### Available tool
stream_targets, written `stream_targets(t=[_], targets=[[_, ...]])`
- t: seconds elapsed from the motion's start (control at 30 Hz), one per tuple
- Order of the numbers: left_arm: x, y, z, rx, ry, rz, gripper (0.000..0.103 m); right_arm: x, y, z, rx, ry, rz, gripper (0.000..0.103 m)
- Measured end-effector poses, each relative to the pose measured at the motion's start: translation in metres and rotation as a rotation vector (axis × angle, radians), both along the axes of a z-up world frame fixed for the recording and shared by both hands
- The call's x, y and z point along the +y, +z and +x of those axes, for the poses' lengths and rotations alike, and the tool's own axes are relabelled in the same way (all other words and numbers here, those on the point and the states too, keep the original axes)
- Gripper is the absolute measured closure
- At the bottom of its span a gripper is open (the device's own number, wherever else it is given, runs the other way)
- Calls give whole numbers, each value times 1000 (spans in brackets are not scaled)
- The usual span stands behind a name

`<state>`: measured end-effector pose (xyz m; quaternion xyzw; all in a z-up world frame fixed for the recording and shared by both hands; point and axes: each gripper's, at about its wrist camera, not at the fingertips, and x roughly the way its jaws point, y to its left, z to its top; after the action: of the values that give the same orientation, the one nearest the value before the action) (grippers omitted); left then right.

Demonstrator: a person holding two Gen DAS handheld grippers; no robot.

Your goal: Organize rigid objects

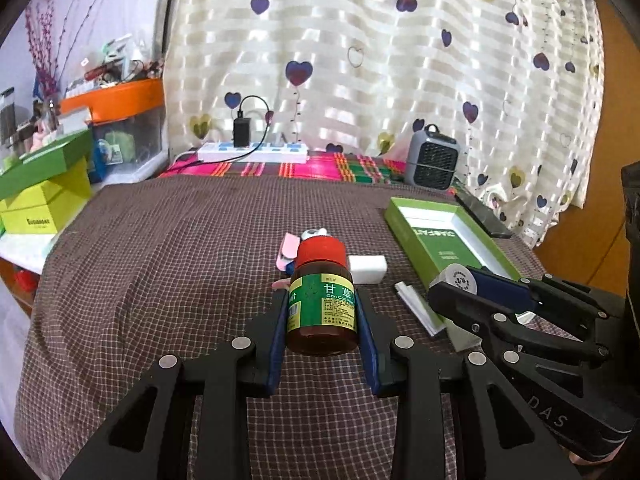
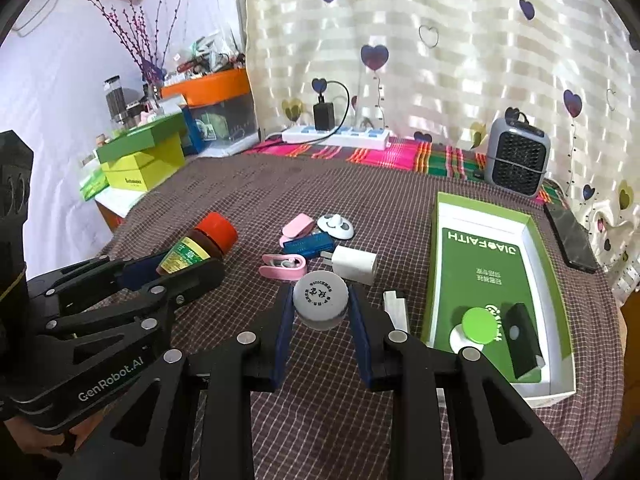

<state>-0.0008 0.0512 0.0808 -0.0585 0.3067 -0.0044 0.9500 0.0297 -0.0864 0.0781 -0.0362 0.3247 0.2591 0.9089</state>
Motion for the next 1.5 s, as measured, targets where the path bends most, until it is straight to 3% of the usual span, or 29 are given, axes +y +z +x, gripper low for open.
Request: stream_targets(t=[0.7, 1.5], targets=[[-50, 27, -31, -72, -109, 39, 72, -34, 35, -53, -167, -106, -54, 74], [-118, 23, -18, -52, -231, 73, 72, -95, 33, -60, -192, -241, -42, 74]])
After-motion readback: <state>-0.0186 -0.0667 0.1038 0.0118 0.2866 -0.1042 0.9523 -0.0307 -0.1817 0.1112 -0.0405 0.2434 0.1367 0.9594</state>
